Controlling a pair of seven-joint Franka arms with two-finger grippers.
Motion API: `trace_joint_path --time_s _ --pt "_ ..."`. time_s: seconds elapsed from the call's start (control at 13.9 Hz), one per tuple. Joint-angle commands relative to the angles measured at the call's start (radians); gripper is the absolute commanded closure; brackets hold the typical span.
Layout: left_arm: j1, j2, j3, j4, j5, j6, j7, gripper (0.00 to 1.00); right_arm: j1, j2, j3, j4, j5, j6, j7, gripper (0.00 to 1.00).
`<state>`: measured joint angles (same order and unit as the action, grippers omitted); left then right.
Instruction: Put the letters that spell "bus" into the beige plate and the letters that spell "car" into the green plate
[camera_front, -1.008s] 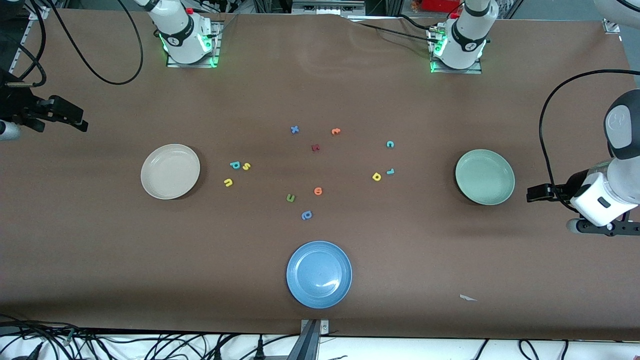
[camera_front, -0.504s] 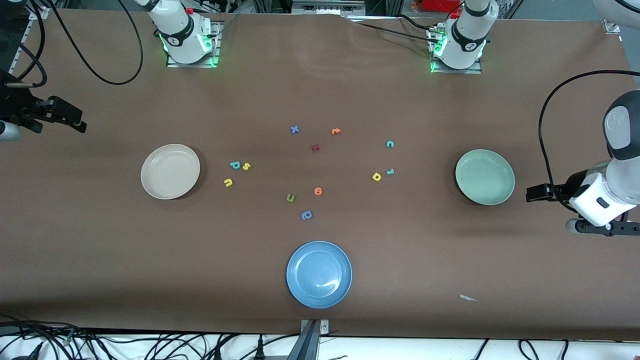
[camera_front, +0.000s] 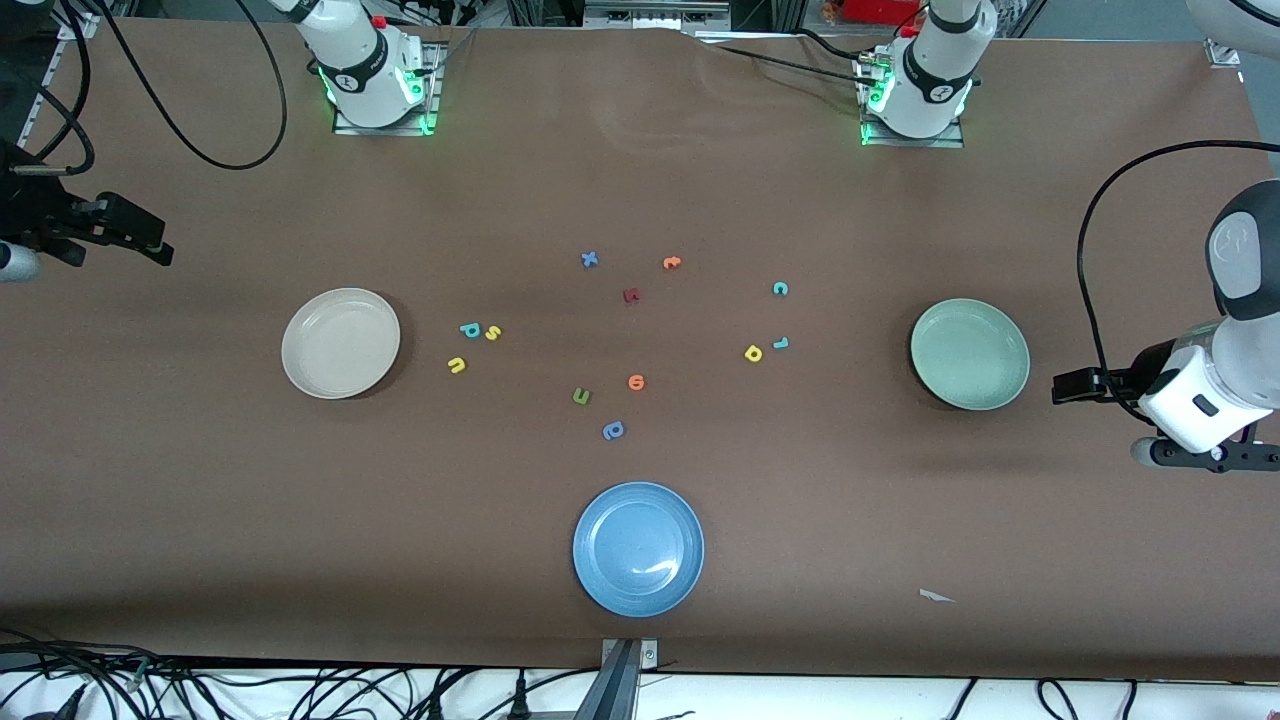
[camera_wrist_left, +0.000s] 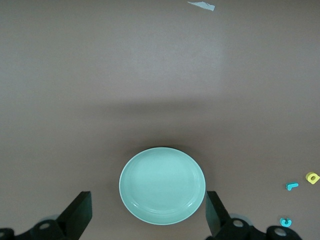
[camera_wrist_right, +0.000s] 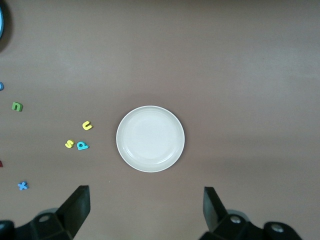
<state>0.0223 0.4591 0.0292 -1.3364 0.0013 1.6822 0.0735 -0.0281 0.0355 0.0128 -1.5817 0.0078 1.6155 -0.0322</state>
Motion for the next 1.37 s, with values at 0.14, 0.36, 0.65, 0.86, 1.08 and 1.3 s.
trace_joint_path --time_s 0.14,0.36,0.65,0.86,1.08,1.3 --pt "-0.001 -0.007 0.008 -0.007 -0.020 -0.006 0.028 0.00 -0.009 -0.005 0.010 0.005 -0.009 -0.003 0.000 0.00" --pt "-0.001 -0.007 0.008 -0.007 -0.020 -0.006 0.028 0.00 -0.007 -0.005 0.010 0.005 -0.014 -0.006 0.000 0.00" --pt "-0.001 -0.007 0.008 -0.007 -0.020 -0.006 0.028 0.00 -0.009 -0.006 0.009 0.005 -0.011 -0.008 0.000 0.00" --pt "-0.001 -0.007 0.008 -0.007 -0.020 -0.004 0.026 0.00 -0.009 -0.005 0.009 0.005 -0.015 0.001 0.002 0.00" --pt "-0.002 -0.004 0.008 -0.007 -0.020 -0.006 0.026 0.00 -0.009 -0.003 0.010 0.005 -0.017 0.018 0.002 0.00" --pt "-0.002 -0.002 0.008 -0.006 -0.020 -0.006 0.025 0.00 -0.009 -0.009 0.010 0.014 -0.022 0.021 -0.003 0.00"
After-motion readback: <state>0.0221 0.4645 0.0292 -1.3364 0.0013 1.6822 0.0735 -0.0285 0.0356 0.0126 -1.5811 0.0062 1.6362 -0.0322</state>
